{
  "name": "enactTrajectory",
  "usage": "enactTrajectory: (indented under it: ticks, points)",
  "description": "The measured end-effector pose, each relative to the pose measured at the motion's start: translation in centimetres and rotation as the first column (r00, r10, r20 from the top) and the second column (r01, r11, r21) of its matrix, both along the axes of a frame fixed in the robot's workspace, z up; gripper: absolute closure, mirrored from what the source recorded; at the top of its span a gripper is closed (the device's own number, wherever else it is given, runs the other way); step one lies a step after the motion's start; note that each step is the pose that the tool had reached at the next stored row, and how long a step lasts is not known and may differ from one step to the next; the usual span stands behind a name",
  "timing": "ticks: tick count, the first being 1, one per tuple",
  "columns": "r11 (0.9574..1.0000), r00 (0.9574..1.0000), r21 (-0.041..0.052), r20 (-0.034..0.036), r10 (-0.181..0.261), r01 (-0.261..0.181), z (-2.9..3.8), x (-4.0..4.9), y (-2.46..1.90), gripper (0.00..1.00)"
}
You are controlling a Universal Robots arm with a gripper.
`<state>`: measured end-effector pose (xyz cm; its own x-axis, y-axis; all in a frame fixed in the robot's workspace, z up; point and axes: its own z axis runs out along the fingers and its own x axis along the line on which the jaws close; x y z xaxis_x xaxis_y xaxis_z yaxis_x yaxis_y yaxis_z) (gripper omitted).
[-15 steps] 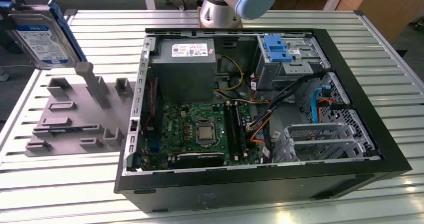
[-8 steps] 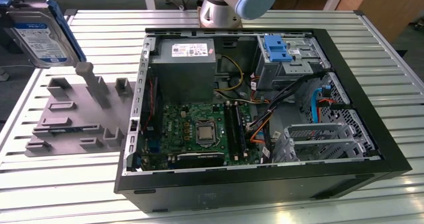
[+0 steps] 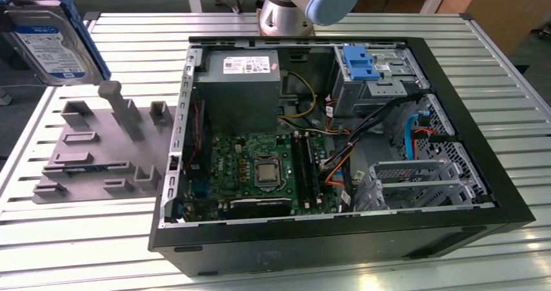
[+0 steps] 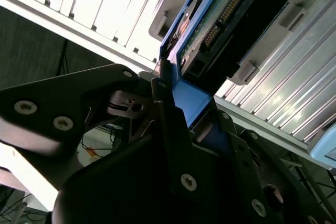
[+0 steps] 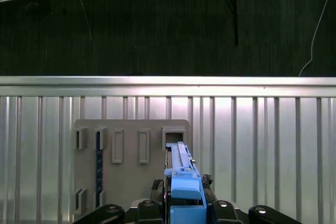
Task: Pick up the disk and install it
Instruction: 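Pick up the disk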
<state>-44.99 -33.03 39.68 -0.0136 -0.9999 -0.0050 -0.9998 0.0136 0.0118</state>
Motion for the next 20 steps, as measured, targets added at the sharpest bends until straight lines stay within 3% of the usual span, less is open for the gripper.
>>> enactTrajectory:
  ticks: [20]
  points:
    - [1.0000, 1.0000, 0.0000, 0.0000, 0.000, 0.000, 1.60, 0.00, 0.00, 0.63]
